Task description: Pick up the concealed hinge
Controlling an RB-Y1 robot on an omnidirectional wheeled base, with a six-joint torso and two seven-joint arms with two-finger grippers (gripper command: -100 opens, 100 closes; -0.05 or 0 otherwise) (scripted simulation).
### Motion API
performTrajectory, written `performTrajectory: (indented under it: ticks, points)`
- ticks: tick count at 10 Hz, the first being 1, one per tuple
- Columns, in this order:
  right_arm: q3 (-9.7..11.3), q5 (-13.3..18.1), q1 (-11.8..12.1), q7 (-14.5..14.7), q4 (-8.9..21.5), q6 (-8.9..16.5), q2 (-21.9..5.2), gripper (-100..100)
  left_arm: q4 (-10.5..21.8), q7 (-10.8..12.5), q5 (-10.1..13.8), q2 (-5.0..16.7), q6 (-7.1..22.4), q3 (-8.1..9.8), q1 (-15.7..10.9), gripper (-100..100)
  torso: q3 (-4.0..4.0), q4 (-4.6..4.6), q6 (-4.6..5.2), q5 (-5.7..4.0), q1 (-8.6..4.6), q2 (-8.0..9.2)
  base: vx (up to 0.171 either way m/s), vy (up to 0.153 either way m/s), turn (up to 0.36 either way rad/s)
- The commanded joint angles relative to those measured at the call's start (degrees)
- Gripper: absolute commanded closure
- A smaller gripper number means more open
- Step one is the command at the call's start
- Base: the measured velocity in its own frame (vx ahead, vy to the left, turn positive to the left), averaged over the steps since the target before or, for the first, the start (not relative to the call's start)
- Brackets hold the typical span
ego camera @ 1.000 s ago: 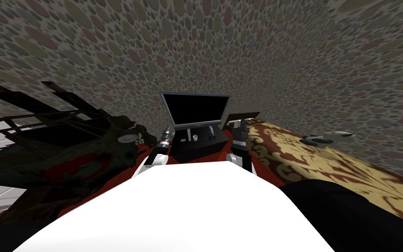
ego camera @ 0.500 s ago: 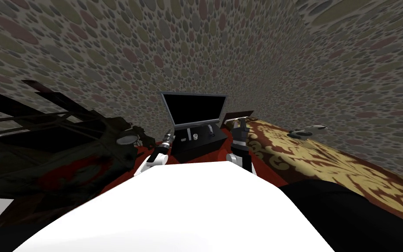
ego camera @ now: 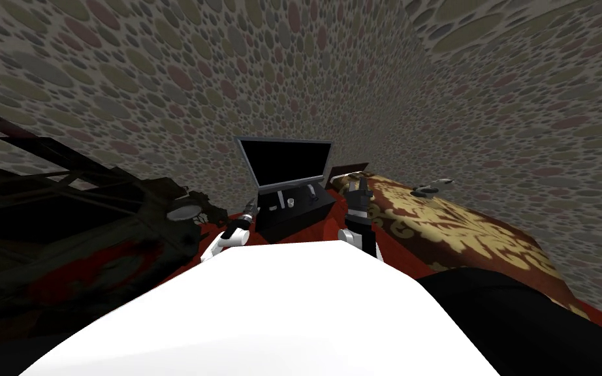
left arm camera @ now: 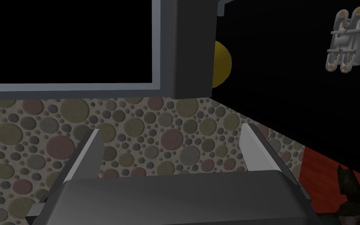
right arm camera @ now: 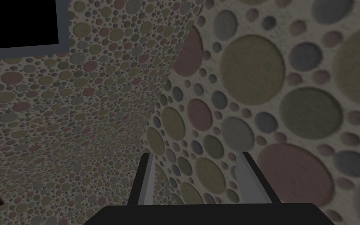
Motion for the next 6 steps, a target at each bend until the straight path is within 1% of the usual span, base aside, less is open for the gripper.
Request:
performTrajectory:
  ticks: [1, 2, 3, 4, 5, 6]
  points:
    - [0.0, 0.0, 0.0, 0.0, 0.0, 0.0, 0.0, 0, 2.9, 0.5, 0.2, 0.4, 2.9, 0.94, -1.4, -100, 0.0, 0.0, 0.0, 0.0, 0.0, 0.0, -0.051, 0.082, -0.184]
    - [0.0, 0.0, 0.0, 0.0, 0.0, 0.0, 0.0, 0, 4.3, 0.5, 0.2, 0.4, 3.0, 0.94, -1.4, -100, -0.01, 0.0, 0.04, 0.0, 0.05, -0.01, -0.041, 0.072, -0.154]
    - [0.0, 0.0, 0.0, 0.0, 0.0, 0.0, 0.0, 0, 6.2, 1.0, 0.6, 1.0, 5.3, 1.93, -2.7, -100, -0.02, -0.01, 0.01, 0.01, 0.02, -0.04, -0.052, 0.065, -0.304]
    - [0.0, 0.0, 0.0, 0.0, 0.0, 0.0, 0.0, 0, 8.2, 1.0, 0.6, 1.0, 5.3, 1.93, -2.7, -100, -0.02, 0.0, 0.05, 0.0, 0.0, -0.02, -0.037, 0.059, -0.13]
    - [0.0, 0.0, 0.0, 0.0, 0.0, 0.0, 0.0, 0, 8.2, 1.0, 0.6, 1.0, 5.3, 1.93, -2.7, -100, -0.03, -0.01, -0.02, -0.01, -0.02, -0.06, -0.01, 0.029, 0.042]
    - [0.0, 0.0, 0.0, 0.0, 0.0, 0.0, 0.0, 0, 10.6, 1.7, 1.0, 1.7, 7.7, 3.06, -4.0, -100, -0.09, -0.03, -0.02, -0.02, -0.12, -0.15, -0.023, 0.039, -0.226]
